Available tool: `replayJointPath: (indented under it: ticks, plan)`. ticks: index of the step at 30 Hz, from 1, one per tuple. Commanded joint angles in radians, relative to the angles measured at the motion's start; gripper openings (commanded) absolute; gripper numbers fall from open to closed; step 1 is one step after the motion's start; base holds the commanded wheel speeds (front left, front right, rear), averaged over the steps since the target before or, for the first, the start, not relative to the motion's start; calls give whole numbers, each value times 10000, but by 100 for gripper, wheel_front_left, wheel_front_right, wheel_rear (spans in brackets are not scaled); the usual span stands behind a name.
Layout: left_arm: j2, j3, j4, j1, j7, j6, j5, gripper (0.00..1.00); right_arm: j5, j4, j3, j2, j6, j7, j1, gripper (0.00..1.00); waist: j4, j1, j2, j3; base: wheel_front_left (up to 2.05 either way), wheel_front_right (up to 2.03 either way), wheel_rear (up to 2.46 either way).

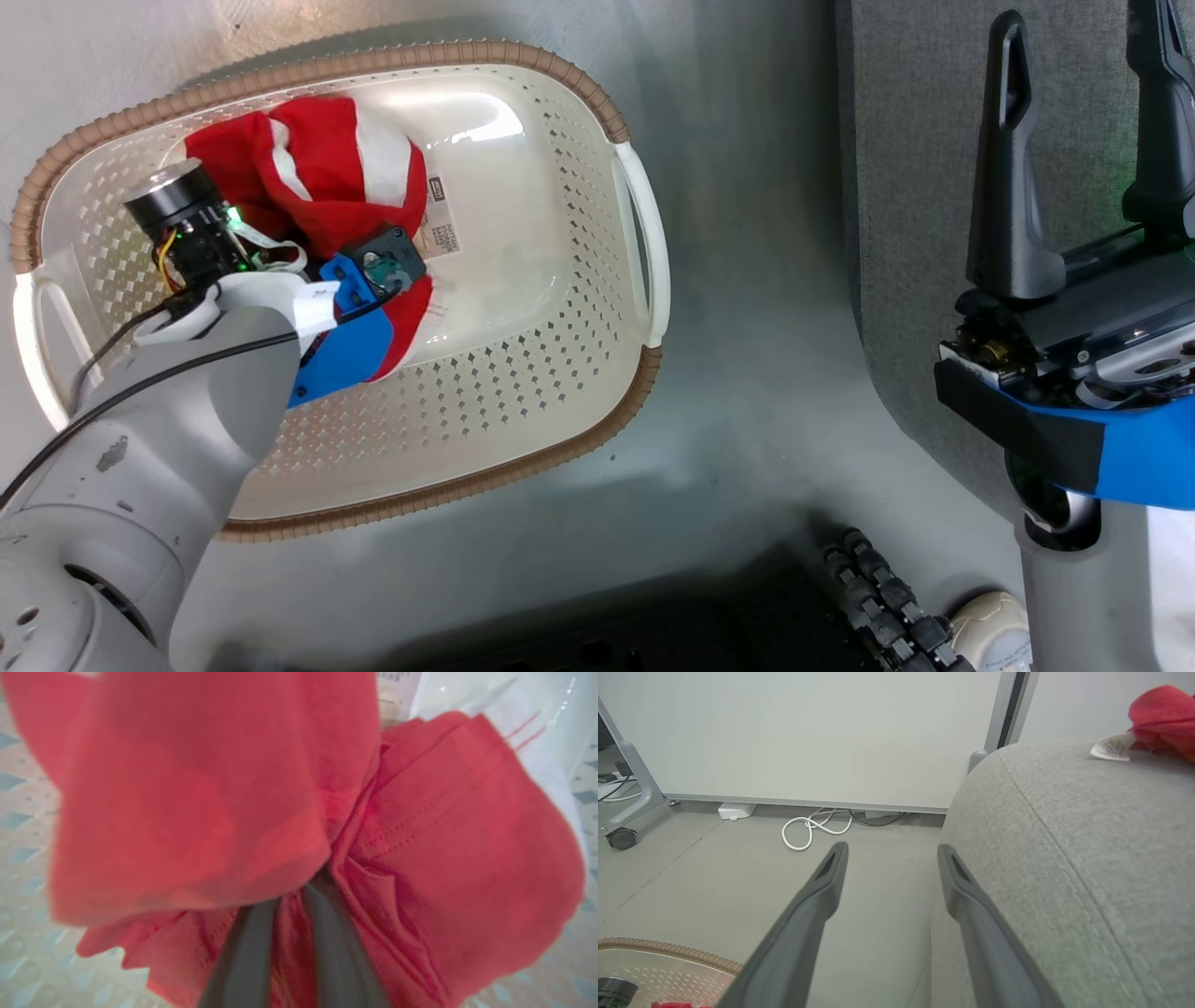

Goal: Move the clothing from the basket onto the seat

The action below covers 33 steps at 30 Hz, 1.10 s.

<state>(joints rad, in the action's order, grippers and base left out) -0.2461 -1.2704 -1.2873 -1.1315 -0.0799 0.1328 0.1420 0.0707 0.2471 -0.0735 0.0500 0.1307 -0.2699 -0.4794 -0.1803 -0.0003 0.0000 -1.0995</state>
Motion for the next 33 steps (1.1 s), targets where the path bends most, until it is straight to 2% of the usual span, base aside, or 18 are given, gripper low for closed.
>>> replayJointPath:
  ticks: [1, 5, 14, 16, 18, 33]
  plan:
    - [-15, -15, -25, -209, 32, -47, -62, 0, 74, -480, 96, 7, 1, 100, 111, 100, 11, 3, 0, 10, 0, 0, 0]
    - [50, -36, -28, -163, 15, -47, -15, 0, 79, -507, 95, 8, 1, 98, 22, 100, 25, 3, 0, 143, 0, 0, 0]
    - [785, 79, -19, 244, 855, -45, 565, 0, -106, -596, 199, 14, 1, 58, 70, 100, 470, 3, 0, 1022, 0, 0, 0]
    - [878, 90, -16, 396, 1119, -45, 657, 0, -152, -697, 220, 13, 1, 55, 101, 100, 600, 3, 0, 1301, 0, 0, 0]
    - [730, 75, -26, 627, 1516, -45, 830, 0, -183, -811, 247, 13, 1, 55, 133, 100, 729, 3, 0, 1604, 0, 0, 0]
    - [1442, 140, 318, 1643, 3047, -45, 2222, 0, -514, -1585, 512, 13, 1, 54, 910, 100, 1597, 3, 0, 4150, 0, 0, 0]
